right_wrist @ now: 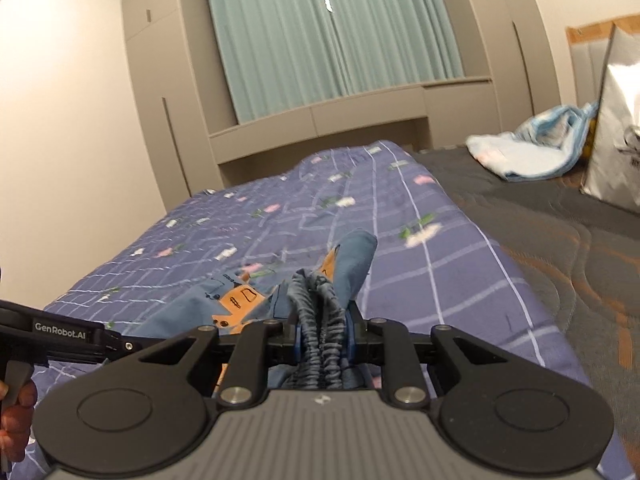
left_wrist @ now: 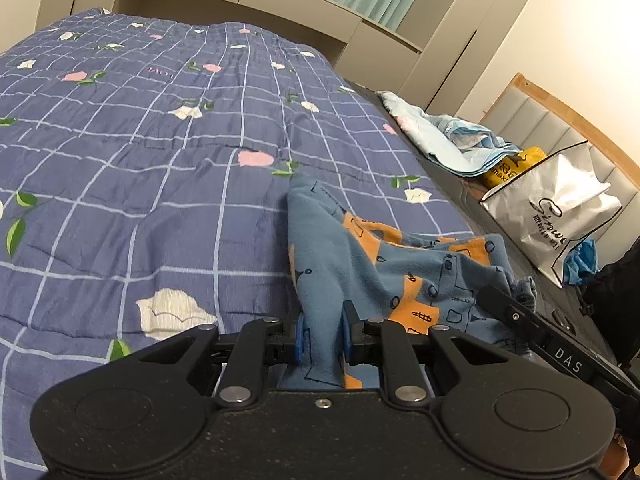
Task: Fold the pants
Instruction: 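Fold the pants over with both tools and release them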
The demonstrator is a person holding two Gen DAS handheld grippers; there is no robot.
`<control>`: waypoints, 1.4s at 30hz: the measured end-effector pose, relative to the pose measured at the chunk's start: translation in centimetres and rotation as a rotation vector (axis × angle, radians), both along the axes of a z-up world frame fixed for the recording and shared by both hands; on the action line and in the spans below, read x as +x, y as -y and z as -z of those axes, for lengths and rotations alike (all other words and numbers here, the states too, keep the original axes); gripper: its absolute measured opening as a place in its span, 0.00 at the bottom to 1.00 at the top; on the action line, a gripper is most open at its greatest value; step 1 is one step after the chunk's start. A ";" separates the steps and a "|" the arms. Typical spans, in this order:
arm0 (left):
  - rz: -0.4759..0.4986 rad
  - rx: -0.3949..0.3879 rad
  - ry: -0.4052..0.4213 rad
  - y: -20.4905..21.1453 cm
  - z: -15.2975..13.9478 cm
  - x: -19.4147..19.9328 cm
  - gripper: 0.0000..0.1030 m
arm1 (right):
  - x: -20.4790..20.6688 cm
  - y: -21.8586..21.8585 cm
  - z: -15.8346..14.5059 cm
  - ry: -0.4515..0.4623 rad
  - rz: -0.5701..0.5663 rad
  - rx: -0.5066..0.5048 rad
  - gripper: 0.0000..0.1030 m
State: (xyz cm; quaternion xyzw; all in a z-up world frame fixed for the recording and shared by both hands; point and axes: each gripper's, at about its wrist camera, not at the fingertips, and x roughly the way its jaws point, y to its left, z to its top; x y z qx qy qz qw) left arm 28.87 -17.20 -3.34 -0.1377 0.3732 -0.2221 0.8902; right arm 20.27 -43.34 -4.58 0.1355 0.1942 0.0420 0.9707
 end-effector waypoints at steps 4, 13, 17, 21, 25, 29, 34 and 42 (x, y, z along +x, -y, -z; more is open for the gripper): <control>0.001 0.007 -0.009 0.0 0.5 0.2 0.20 | 0.1 0.9 1.3 -0.021 0.013 0.038 0.23; -0.004 0.013 -0.027 -0.1 0.6 0.3 0.29 | 0.8 1.4 2.0 -0.051 0.035 0.052 0.37; -0.008 0.026 -0.032 0.1 0.6 0.1 0.44 | 0.8 1.5 2.1 -0.058 0.044 0.054 0.42; -0.012 0.029 -0.024 0.1 0.3 -0.2 0.60 | 0.7 1.4 2.0 -0.056 0.050 0.049 0.59; -0.020 0.034 -0.007 0.0 -0.1 -0.5 0.73 | 0.2 1.4 1.9 -0.051 0.062 0.043 0.75; -0.033 0.042 0.011 -0.2 -0.6 -0.9 0.83 | -0.1 1.4 1.7 -0.044 0.072 0.037 0.85; -0.058 0.063 0.040 -0.4 -1.2 -1.4 0.98 | -0.6 1.2 1.4 -0.027 0.090 0.029 0.98; -0.086 0.111 0.088 -0.4 -2.3 -2.6 0.99 | -1.8 0.6 0.6 -0.003 0.124 -0.004 1.00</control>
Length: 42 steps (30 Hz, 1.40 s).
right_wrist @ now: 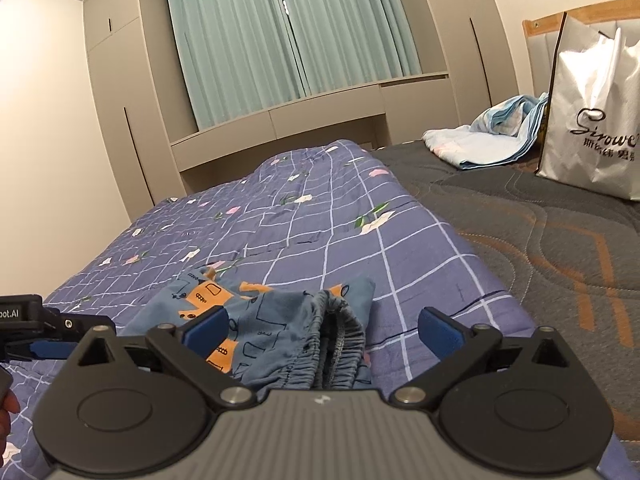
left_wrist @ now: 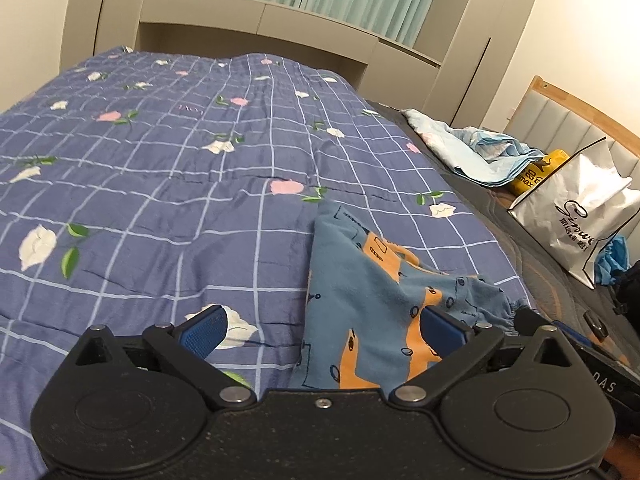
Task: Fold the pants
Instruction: 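Fold the pants over with both tools and release them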
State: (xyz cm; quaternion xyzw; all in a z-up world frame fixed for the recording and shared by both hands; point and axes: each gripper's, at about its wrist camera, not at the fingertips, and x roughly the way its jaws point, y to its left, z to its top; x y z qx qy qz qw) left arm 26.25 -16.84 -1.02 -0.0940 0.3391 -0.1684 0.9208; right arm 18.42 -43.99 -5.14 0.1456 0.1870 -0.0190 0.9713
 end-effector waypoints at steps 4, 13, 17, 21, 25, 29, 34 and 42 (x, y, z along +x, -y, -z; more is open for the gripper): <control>-0.011 0.031 0.035 -0.2 -0.6 -1.0 0.99 | -0.8 -0.5 -0.7 0.021 0.014 -0.017 1.00; -0.023 0.073 0.106 -1.0 -2.4 -3.9 0.99 | -3.5 -1.6 -2.7 0.083 0.045 -0.056 1.00; -0.025 0.088 0.128 -1.5 -3.0 -5.5 0.99 | -4.9 -2.3 -3.5 0.098 0.051 -0.067 1.00; -0.033 0.088 0.143 -2.2 -3.4 -7.2 0.99 | -6.3 -3.0 -4.2 0.107 0.048 -0.080 1.00; -0.041 0.089 0.152 -3.1 -3.6 -8.9 0.99 | -7.9 -3.9 -4.7 0.113 0.048 -0.096 1.00; -0.045 0.088 0.163 -4.0 -3.9 -10.6 0.99 | -9.4 -5.0 -5.1 0.115 0.045 -0.106 1.00; -0.047 0.089 0.185 -5.2 -4.4 -13.0 0.99 | -11.5 -6.2 -5.7 0.118 0.050 -0.120 1.00; -0.041 0.126 0.207 -6.9 -3.8 -16.7 0.99 | -14.8 -8.5 -5.4 0.081 0.072 -0.132 1.00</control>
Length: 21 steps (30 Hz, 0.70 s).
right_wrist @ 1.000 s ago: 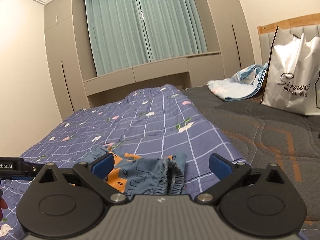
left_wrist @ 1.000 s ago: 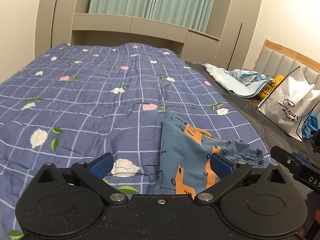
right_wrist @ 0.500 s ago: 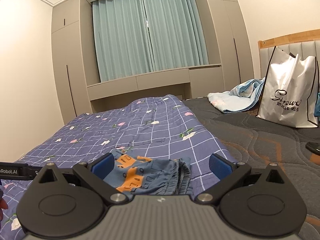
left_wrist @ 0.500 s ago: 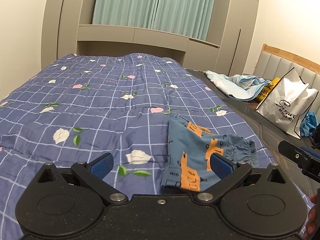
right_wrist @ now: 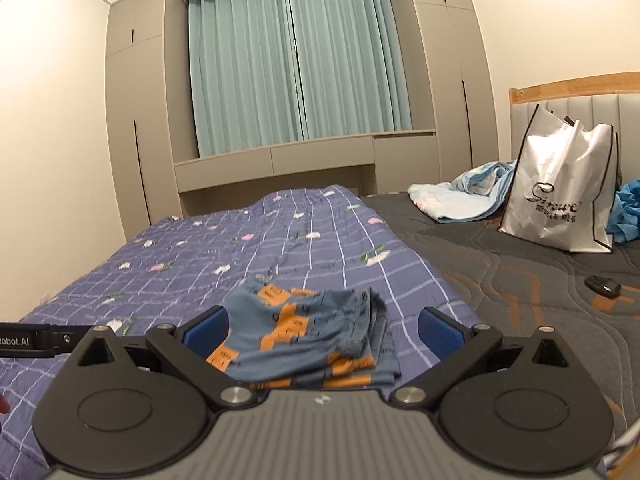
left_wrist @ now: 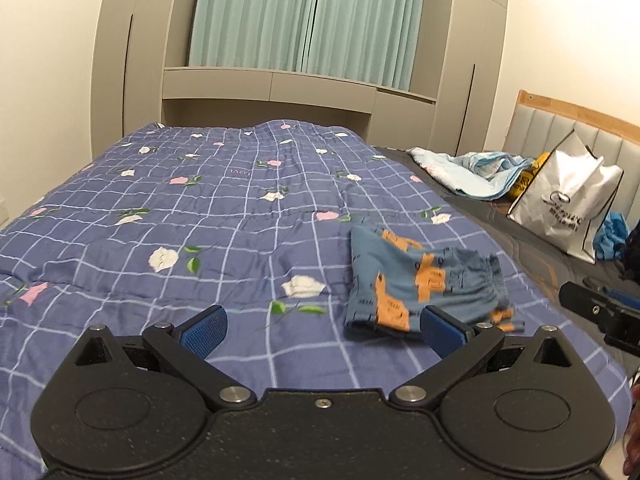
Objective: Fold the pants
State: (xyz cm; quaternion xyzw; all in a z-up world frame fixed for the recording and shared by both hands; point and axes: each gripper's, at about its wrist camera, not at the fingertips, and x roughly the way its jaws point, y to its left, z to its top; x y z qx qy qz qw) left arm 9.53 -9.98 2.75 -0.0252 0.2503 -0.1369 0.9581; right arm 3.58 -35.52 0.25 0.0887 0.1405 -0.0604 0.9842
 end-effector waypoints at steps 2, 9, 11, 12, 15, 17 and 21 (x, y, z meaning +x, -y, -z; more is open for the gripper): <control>0.001 0.013 0.002 -0.4 0.3 -0.7 0.99 | -0.9 -0.4 0.2 -0.002 0.002 0.006 1.00; -0.007 0.008 -0.005 -1.4 1.3 -2.5 0.99 | -3.0 -1.4 0.6 -0.001 0.029 -0.013 1.00; -0.008 0.008 0.002 -1.5 1.5 -2.8 0.99 | -3.4 -1.6 0.7 -0.003 0.040 -0.022 1.00; -0.009 0.008 0.005 -1.6 1.7 -2.9 0.99 | -3.7 -1.8 0.9 -0.004 0.045 -0.029 1.00; -0.010 0.011 0.016 -1.6 2.0 -3.4 0.99 | -4.1 -2.4 1.3 -0.013 0.051 -0.043 1.00; -0.013 0.012 0.022 -1.6 2.3 -3.7 0.99 | -4.1 -2.5 1.5 -0.023 0.054 -0.040 1.00; -0.017 0.034 0.032 -1.6 3.3 -4.4 0.99 | -4.3 -3.0 2.2 -0.051 0.059 -0.035 1.00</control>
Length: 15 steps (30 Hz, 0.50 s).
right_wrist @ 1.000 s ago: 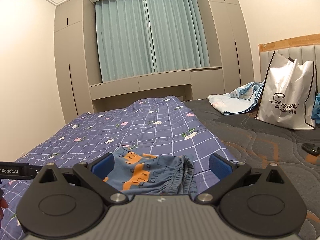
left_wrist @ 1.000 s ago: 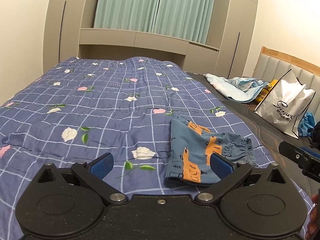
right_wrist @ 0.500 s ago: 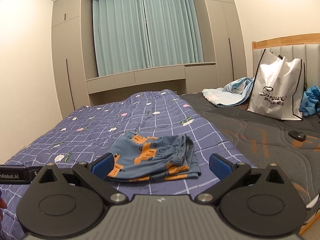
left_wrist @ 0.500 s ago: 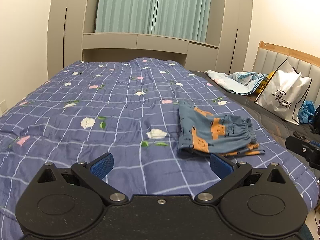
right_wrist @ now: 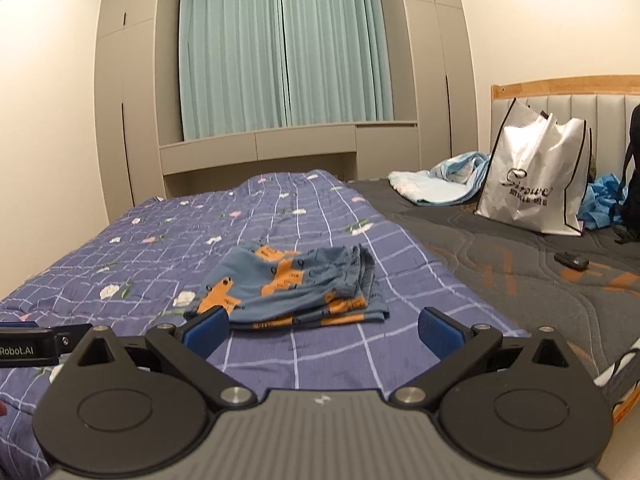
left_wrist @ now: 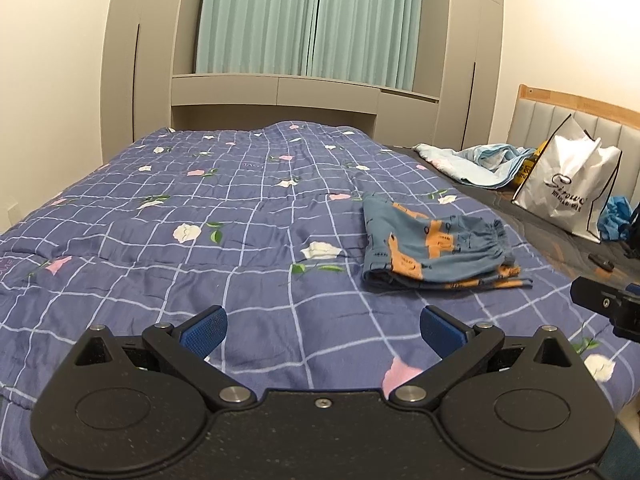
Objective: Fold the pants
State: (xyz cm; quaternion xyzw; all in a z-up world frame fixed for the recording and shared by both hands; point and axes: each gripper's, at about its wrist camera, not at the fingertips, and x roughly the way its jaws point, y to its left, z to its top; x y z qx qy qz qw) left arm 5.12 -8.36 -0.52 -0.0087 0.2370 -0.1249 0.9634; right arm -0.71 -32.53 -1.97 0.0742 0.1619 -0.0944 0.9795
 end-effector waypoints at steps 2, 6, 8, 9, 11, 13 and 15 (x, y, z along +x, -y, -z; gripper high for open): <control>-0.006 0.001 0.002 -0.1 0.4 -0.2 0.99 | -0.1 -0.2 0.4 -0.010 0.003 0.001 1.00; -0.016 -0.001 -0.010 -0.3 1.0 -0.3 0.99 | -0.4 -0.7 0.8 -0.015 0.009 -0.022 1.00; -0.023 0.000 -0.009 -0.4 1.2 -0.4 0.99 | -0.6 -0.7 0.9 -0.010 0.012 -0.028 1.00; -0.026 0.002 -0.010 -0.4 1.2 -0.4 0.99 | -0.6 -0.8 0.9 -0.010 0.014 -0.028 1.00; -0.035 0.006 -0.011 -0.5 1.3 -0.4 0.99 | -0.7 -1.0 1.0 -0.017 0.013 -0.032 1.00; -0.044 0.012 -0.014 -0.6 1.4 -0.4 0.99 | -0.6 -1.1 1.3 -0.028 0.005 -0.030 1.00; -0.053 0.019 -0.018 -0.7 1.7 -0.4 0.99 | -0.5 -1.3 1.5 -0.038 -0.005 -0.023 1.00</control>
